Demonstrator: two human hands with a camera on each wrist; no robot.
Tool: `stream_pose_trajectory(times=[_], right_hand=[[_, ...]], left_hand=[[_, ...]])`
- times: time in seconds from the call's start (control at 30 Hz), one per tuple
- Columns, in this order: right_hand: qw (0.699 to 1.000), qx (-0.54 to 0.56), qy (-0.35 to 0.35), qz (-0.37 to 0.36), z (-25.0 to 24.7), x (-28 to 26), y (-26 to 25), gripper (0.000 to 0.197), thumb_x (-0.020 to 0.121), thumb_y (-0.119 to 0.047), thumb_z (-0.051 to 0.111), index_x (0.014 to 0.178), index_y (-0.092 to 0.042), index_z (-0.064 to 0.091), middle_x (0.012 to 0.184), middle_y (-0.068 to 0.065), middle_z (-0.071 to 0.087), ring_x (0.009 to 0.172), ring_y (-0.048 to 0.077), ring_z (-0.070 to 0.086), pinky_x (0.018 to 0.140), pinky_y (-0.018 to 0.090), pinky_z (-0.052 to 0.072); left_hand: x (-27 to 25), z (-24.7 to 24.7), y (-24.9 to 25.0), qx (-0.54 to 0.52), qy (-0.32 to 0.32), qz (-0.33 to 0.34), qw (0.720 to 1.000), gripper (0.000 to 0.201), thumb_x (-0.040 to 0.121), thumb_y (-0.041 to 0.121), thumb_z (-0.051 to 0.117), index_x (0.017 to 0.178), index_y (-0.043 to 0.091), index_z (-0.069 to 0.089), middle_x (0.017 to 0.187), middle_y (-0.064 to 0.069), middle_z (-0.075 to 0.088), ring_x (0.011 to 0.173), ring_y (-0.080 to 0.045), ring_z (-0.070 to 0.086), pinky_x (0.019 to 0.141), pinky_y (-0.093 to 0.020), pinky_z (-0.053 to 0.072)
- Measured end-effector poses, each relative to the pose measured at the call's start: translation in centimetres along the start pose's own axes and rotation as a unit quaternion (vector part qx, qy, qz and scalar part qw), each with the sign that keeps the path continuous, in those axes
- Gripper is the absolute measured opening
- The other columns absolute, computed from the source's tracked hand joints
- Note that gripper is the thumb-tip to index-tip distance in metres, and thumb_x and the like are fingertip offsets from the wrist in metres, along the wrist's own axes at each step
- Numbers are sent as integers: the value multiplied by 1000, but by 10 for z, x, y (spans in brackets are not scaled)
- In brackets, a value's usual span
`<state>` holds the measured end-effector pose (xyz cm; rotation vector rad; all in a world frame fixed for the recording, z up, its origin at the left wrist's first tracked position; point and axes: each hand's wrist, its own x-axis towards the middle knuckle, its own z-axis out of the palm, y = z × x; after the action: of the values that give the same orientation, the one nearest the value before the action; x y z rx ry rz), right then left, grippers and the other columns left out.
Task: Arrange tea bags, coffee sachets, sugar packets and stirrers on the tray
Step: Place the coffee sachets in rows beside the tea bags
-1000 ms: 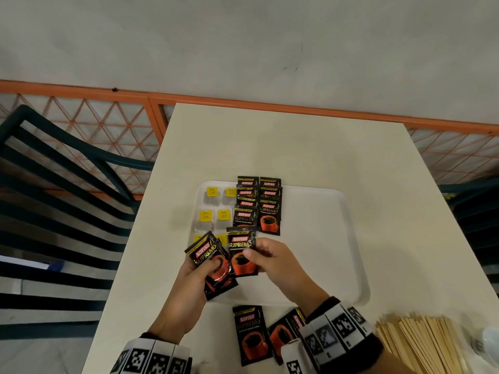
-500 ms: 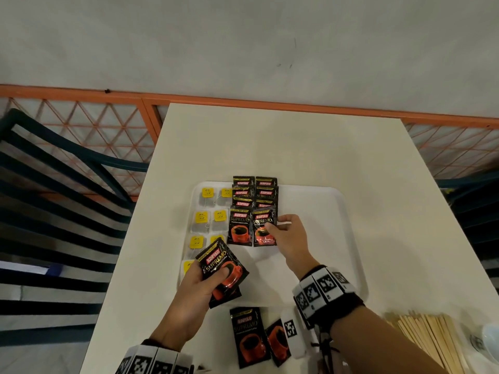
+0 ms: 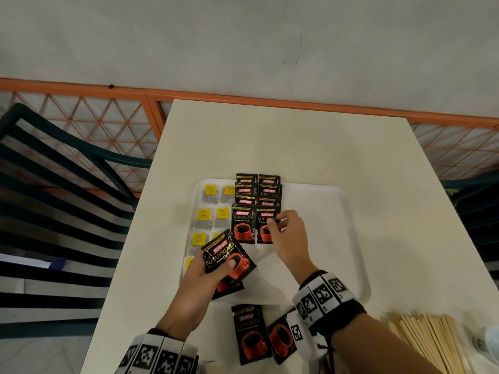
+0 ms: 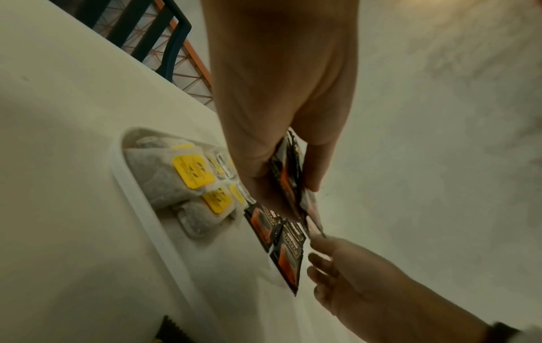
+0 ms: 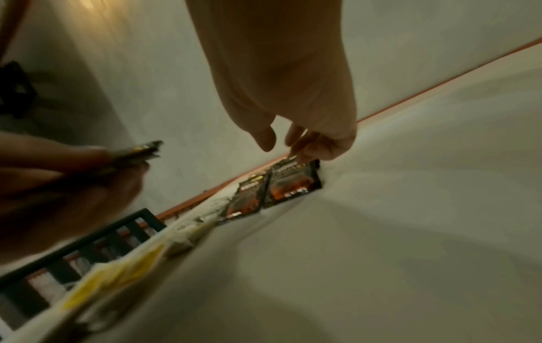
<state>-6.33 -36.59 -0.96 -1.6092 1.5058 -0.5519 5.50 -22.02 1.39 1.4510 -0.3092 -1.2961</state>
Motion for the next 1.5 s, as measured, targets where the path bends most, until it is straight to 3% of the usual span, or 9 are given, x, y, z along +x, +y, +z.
stream_pose_trajectory(times=[0.13, 0.23, 0.43, 0.57, 0.73, 0.9, 1.13, 1.3, 1.5], right_hand=[[979, 40, -196, -33, -8, -31, -16, 17, 92, -37, 51, 97, -23, 58, 85, -12, 58, 79, 3, 54, 66, 12, 39], [959, 80, -270, -33, -7, -46, -15, 16, 88, -26, 61, 101, -18, 63, 85, -12, 60, 71, -2, 54, 61, 8, 42], [953, 144, -257, 68, -1, -45, -8, 12, 84, -18, 66, 94, -14, 60, 87, 1, 63, 74, 10, 58, 62, 19, 51], [963, 137, -199, 122, 2, -36, -4, 12, 84, -17, 67, 91, -15, 57, 90, 3, 62, 70, 12, 58, 57, 20, 45], [985, 75, -130, 88, 16, -25, 0, 16, 82, -16, 69, 92, -13, 56, 93, 6, 64, 73, 13, 58, 54, 15, 42], [994, 26, -86, 70, 28, -16, 2, 19, 78, -19, 72, 88, -15, 56, 82, -1, 60, 79, 18, 60, 73, 30, 54], [997, -11, -67, -19, 19, -33, -6, 19, 87, -28, 62, 95, -14, 55, 84, -4, 56, 79, 10, 52, 61, 9, 36], [956, 54, -283, -53, 5, -61, -11, 1, 89, -30, 59, 89, -30, 59, 83, -12, 61, 77, 1, 56, 73, 16, 43], [974, 111, -200, 1, -11, -51, 6, 15, 83, -13, 66, 77, -25, 59, 79, -7, 65, 72, 4, 59, 61, 16, 43]], left_hand=[[3, 1, 3, 1, 16, 21, 1000, 39, 81, 7, 65, 119, 16, 57, 109, -8, 70, 101, -24, 66, 85, -41, 54], [2, 0, 3, 2, 24, 31, 999, 34, 82, 10, 64, 115, 16, 60, 103, -8, 72, 97, -25, 68, 86, -45, 54], [-2, -13, -1, -36, 54, 10, 998, 22, 91, 7, 50, 107, 19, 60, 95, -10, 71, 84, -25, 68, 66, -34, 53], [-5, -30, -5, -31, 82, 2, 996, 29, 91, 0, 46, 114, 13, 58, 102, -16, 68, 93, -33, 64, 80, -42, 52], [-8, -38, -9, -34, 84, 10, 996, 29, 90, -2, 49, 114, 12, 58, 102, -13, 69, 92, -28, 66, 70, -32, 58], [-11, -35, -9, -35, 79, 15, 996, 25, 89, 0, 52, 106, 16, 60, 98, -9, 70, 90, -25, 67, 65, -27, 57], [-10, -23, -7, -21, 65, 21, 997, 22, 88, 2, 55, 102, 17, 62, 89, -5, 72, 71, -10, 71, 51, -18, 51], [-7, -6, -6, -19, 35, 23, 999, 26, 87, 3, 58, 109, 14, 63, 99, -7, 72, 89, -18, 69, 70, -26, 54], [-6, 5, -17, 51, 36, 20, 998, 18, 84, 6, 63, 101, 12, 63, 99, -6, 66, 97, -20, 61, 87, -31, 47]])
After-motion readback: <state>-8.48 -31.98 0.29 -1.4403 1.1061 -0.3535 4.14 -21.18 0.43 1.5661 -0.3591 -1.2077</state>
